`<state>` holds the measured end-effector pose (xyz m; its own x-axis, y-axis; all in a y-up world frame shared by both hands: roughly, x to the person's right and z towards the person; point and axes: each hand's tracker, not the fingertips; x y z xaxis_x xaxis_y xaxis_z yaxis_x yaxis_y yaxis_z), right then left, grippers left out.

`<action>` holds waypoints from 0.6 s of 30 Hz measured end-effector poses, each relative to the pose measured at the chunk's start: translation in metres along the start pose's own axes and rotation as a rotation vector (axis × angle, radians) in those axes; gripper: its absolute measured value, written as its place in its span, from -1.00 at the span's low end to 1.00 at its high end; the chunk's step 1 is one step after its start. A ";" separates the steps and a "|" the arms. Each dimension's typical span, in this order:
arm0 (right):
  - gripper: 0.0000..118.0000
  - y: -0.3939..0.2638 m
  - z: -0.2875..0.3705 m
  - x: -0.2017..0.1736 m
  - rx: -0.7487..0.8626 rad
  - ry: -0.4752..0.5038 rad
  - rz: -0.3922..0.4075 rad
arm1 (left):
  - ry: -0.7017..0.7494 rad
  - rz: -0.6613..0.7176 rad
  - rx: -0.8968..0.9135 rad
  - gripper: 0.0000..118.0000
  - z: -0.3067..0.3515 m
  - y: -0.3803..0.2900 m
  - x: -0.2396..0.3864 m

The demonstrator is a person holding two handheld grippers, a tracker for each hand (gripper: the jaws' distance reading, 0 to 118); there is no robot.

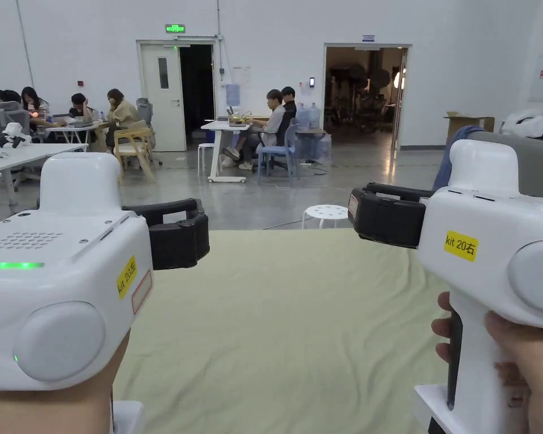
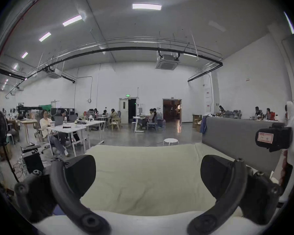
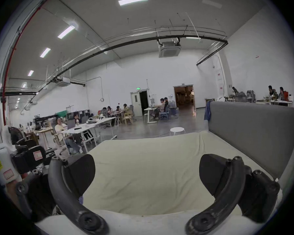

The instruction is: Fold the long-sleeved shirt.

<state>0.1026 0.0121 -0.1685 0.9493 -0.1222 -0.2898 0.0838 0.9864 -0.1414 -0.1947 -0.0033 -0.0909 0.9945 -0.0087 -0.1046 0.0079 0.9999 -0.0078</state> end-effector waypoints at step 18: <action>1.00 -0.002 -0.003 -0.022 -0.059 -0.022 0.032 | -0.038 0.001 -0.006 1.00 0.005 0.000 0.006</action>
<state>0.0805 0.0122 -0.1651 0.9577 -0.0871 -0.2744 0.0353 0.9815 -0.1884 -0.1886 -0.0034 -0.0865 0.9977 -0.0071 -0.0671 0.0062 0.9999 -0.0138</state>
